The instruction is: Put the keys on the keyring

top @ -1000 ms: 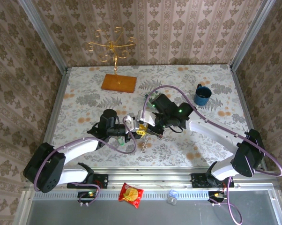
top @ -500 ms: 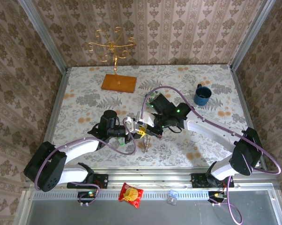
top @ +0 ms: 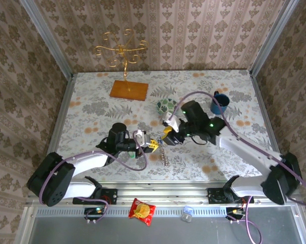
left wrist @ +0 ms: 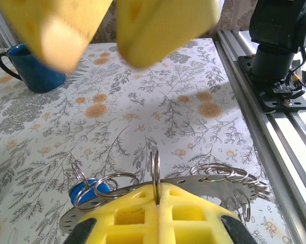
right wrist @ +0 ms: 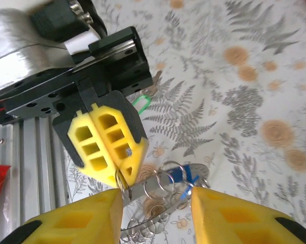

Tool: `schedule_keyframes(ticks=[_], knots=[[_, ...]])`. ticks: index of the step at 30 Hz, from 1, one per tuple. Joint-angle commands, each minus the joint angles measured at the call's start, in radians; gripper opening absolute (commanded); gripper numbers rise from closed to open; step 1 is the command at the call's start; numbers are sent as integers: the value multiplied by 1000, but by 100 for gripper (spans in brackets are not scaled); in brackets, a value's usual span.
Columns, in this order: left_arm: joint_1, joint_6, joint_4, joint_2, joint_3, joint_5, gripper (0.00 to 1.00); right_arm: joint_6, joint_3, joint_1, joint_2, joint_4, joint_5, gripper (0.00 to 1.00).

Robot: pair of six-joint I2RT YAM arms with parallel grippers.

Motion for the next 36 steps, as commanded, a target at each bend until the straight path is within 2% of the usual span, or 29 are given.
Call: schedule_keyframes(ticks=[1, 6, 14, 19, 23, 25, 28, 29, 30, 33, 36], knots=[[-4, -7, 44, -5, -7, 4, 0, 36, -135, 1, -74, 219, -54, 40], [-5, -3, 45, -6, -7, 6, 0, 4, -306, 6, -116, 436, -79, 38], [-5, -2, 47, -3, -5, 11, 0, -25, -344, 29, -38, 543, -99, 35], [-6, 0, 49, -1, -4, 10, 0, -36, -333, 38, 2, 549, -106, 28], [-6, -2, 52, -1, -5, 12, 0, -44, -327, 42, 26, 549, -107, 20], [-5, -1, 54, -1, -5, 14, 0, -49, -321, 42, 36, 550, -112, 14], [-6, -6, 54, -2, -3, 8, 0, -58, -309, 44, 36, 535, -115, 0], [-6, -10, 52, -3, -1, -1, 0, -66, -303, 44, 30, 521, -117, 0], [-6, -14, 46, -6, 2, -22, 3, -77, -295, 44, 24, 500, -116, 0], [-5, 5, -16, -34, 20, -61, 27, -141, -250, 48, 3, 380, -92, 0], [-7, 53, -122, -71, 50, -81, 31, -231, -192, 58, -1, 228, -48, 0]])
